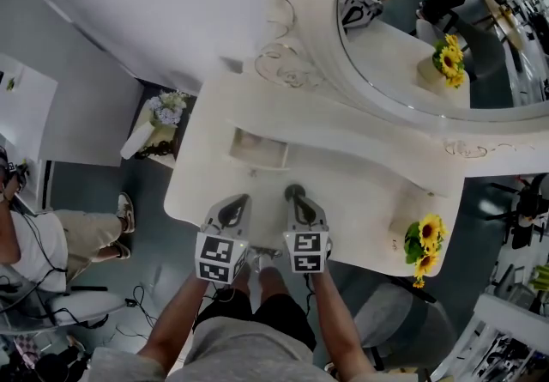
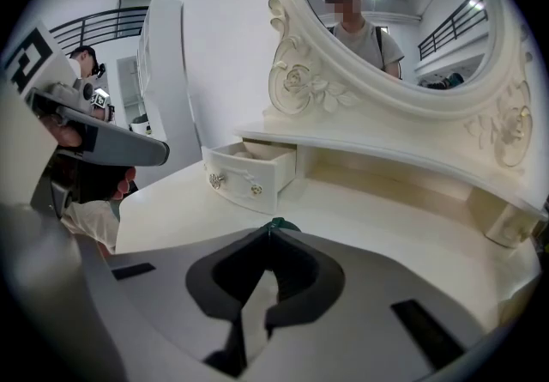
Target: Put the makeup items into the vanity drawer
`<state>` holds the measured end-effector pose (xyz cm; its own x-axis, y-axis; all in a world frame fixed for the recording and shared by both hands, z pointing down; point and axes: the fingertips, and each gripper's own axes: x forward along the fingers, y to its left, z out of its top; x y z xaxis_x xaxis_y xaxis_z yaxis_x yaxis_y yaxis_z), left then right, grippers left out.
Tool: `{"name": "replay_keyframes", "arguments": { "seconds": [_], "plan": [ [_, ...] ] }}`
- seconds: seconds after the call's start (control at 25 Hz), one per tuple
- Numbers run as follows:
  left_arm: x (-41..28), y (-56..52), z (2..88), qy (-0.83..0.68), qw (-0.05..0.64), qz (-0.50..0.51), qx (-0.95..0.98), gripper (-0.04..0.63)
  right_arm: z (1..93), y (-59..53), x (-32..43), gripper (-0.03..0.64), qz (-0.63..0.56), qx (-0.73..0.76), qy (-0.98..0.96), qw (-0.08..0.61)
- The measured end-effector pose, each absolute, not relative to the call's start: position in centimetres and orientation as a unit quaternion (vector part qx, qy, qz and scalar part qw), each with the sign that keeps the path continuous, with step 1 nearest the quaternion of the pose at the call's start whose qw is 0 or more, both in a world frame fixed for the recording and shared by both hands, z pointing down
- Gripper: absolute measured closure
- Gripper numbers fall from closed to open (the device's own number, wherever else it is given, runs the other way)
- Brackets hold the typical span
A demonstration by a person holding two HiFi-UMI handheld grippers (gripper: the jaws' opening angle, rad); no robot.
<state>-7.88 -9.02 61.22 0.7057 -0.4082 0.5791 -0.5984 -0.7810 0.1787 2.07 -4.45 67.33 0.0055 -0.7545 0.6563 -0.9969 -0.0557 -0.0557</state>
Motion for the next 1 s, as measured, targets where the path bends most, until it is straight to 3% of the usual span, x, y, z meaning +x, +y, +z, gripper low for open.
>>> {"name": "replay_keyframes", "arguments": {
  "seconds": [0.64, 1.0],
  "plan": [
    [-8.6, -12.2, 55.1, -0.309, 0.154, 0.22, 0.912, 0.595, 56.8, -8.8, 3.3, 0.6, 0.184, 0.699, -0.669, 0.175],
    [-9.4, -14.9, 54.0, -0.333, 0.149, 0.208, 0.907, 0.595, 55.9, -12.8, 2.0, 0.6, 0.169, 0.676, -0.695, 0.177]
  ]
}}
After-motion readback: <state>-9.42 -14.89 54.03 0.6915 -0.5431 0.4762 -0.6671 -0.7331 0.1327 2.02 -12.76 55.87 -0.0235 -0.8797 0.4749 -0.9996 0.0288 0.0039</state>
